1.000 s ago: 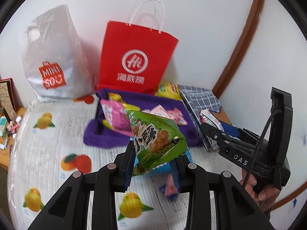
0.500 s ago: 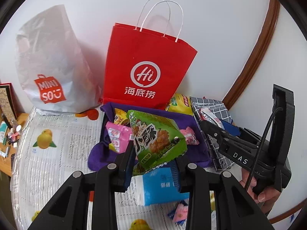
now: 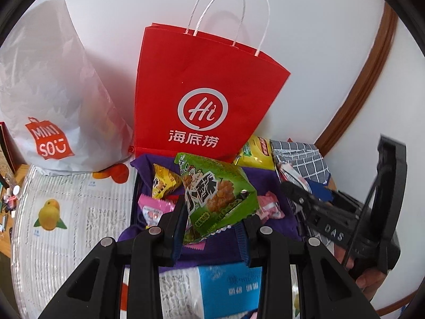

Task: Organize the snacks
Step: 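Carry the green bag and white packet over the purple towel with both tools, then lower the green bag with the left tool while the right lowers the white packet, open both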

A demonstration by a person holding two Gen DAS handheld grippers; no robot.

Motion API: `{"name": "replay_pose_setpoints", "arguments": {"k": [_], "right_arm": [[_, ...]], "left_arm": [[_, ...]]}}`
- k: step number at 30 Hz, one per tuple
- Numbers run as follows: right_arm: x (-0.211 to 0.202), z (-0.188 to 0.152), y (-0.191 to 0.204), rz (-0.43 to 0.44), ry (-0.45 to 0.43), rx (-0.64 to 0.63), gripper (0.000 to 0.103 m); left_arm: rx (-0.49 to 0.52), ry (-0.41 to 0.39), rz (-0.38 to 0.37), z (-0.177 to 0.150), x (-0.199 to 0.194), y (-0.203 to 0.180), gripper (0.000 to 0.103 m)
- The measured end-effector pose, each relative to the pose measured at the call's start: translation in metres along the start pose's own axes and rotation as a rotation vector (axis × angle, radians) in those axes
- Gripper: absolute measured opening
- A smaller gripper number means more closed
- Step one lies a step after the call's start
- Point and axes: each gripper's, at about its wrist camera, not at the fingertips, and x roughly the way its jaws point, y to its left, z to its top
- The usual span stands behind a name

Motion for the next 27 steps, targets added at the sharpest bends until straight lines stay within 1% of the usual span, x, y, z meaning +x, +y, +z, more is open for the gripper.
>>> {"name": "replay_pose_setpoints", "arguments": {"k": [4,10,14,17,27], "right_arm": [[0.008,0.001,-0.013,-0.008,0.011,0.02,0.055],[0.017,0.0,-0.032,-0.008,0.043,0.062,0.055],[0.023,-0.002,-0.038,-0.013,0.06,0.064,0.055],[0.031,-0.004,-0.04,-0.007,0.087,0.067,0.055],[0.065,-0.015,-0.039,-0.014,0.184,0.051,0.055]], "left_arm": [[-0.014,0.002,-0.015,0.012,0.011,0.002,0.032],[-0.037,-0.001,0.012,0.02,0.028,0.013,0.032],[-0.078,0.036,0.016,0.019,0.045,0.024,0.032],[-0.082,0.06,0.006,0.016,0.056,0.025,0.032],[-0.03,0.151,0.014,0.004,0.09,0.012,0.032]]}}
